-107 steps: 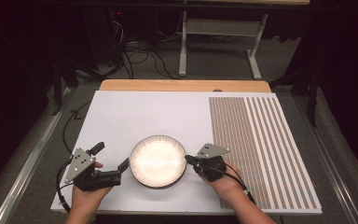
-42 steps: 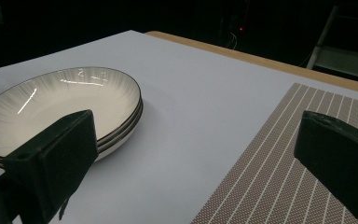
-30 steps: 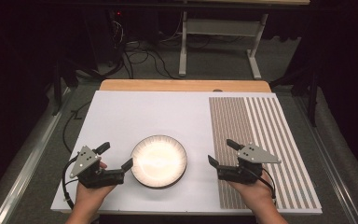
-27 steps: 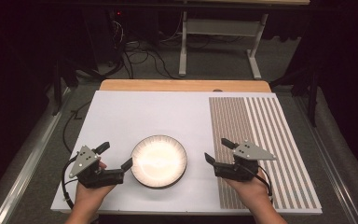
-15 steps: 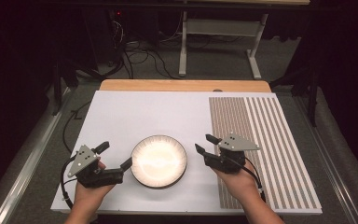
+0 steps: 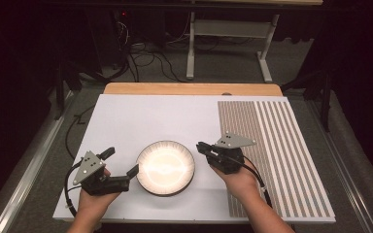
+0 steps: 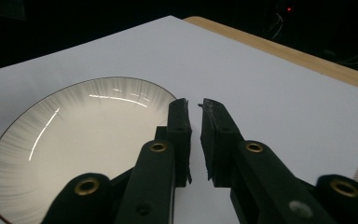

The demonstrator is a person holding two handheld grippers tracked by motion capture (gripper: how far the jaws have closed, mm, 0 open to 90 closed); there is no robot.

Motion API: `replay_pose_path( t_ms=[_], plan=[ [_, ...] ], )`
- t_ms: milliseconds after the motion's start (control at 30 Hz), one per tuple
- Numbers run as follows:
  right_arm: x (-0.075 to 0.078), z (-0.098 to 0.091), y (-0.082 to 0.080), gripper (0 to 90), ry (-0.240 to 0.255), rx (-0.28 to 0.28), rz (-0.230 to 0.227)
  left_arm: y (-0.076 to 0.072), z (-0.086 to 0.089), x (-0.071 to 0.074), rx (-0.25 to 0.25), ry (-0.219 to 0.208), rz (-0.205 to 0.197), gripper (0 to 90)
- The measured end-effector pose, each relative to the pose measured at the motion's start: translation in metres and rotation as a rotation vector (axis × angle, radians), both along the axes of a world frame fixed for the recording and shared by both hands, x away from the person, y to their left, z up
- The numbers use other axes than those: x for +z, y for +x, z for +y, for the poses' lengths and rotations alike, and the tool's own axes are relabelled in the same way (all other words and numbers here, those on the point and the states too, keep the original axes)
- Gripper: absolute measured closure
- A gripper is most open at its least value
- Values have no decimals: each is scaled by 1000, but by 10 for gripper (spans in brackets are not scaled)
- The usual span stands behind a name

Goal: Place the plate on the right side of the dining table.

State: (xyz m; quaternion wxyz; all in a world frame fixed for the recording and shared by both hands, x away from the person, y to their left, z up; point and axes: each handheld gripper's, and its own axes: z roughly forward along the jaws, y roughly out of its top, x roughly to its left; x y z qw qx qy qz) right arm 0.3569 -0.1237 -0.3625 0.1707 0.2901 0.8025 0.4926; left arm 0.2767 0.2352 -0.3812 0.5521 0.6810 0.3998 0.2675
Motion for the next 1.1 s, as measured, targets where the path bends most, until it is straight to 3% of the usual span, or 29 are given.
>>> replay_pose_path(
  t_ms=[167,200,367,467,567,667,1100],
  plan=[
    [-9,0,-5,900,-45,24,11,-1,0,1,-2,6,-7,7],
    [-14,2,-7,900,-77,28,24,-1,0,1,-2,6,-8,7],
    [-24,10,-8,900,-123,56,70,-2,0,2,-4,8,-14,7],
    [-29,15,-10,900,-178,61,77,-3,1,1,-4,2,-15,7],
    [-31,17,-11,900,-195,59,88,-3,1,1,-4,2,-15,7],
    [-32,19,-14,900,-235,60,72,-3,0,1,-5,9,-19,7],
    [-32,20,-16,900,-274,72,73,-2,-3,2,-16,19,-13,7]
  ],
)
